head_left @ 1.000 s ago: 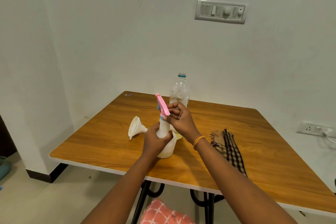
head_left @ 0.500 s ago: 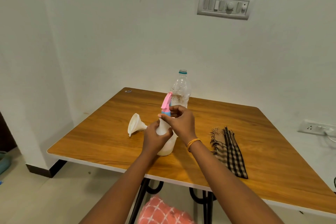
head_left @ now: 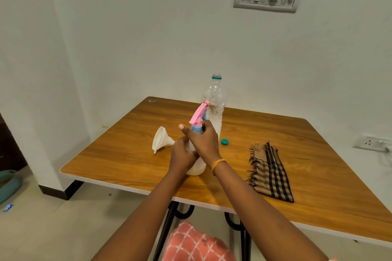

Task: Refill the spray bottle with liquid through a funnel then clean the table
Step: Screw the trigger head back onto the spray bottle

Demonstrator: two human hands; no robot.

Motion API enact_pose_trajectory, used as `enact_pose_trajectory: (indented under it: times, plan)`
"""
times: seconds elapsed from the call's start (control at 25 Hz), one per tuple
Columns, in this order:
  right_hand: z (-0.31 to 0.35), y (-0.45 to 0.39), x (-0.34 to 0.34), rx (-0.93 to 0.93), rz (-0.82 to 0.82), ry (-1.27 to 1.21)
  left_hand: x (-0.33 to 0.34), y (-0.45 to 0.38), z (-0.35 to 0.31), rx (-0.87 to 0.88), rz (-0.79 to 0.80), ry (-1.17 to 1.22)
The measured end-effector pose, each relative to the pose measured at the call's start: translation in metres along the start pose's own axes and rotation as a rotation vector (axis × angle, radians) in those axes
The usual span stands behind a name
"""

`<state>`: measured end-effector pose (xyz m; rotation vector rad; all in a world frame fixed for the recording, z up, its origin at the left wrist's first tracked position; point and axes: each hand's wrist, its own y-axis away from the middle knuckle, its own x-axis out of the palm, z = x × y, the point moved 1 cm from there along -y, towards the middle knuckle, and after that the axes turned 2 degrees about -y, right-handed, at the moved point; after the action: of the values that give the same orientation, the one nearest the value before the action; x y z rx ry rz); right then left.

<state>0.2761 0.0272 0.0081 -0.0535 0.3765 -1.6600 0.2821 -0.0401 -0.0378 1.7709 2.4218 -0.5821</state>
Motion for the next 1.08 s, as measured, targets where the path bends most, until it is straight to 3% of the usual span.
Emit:
enact_pose_trajectory:
  times: [0.12,0.32,0.48,0.68,0.92,1.08]
  plan:
    - [-0.01,0.008,-0.008,0.043,0.063,-0.165,0.0,-0.001,0.0,0.033,-0.006,-0.027]
    - [-0.016,0.012,-0.015,0.072,-0.172,-0.321,0.0,0.001,-0.001,0.037,0.013,-0.021]
    - [-0.01,0.004,-0.006,0.083,0.07,-0.277,0.001,-0.002,-0.002,0.026,-0.006,-0.033]
    - [-0.006,0.006,0.007,0.165,-0.229,-0.215,0.002,-0.006,0.004,-0.004,-0.027,-0.034]
    - [-0.003,0.003,0.002,0.177,0.053,-0.276,0.002,-0.008,0.007,0.029,-0.015,-0.034]
    - [-0.014,0.005,-0.004,0.147,-0.123,-0.292,0.002,-0.008,0.011,0.027,-0.018,0.006]
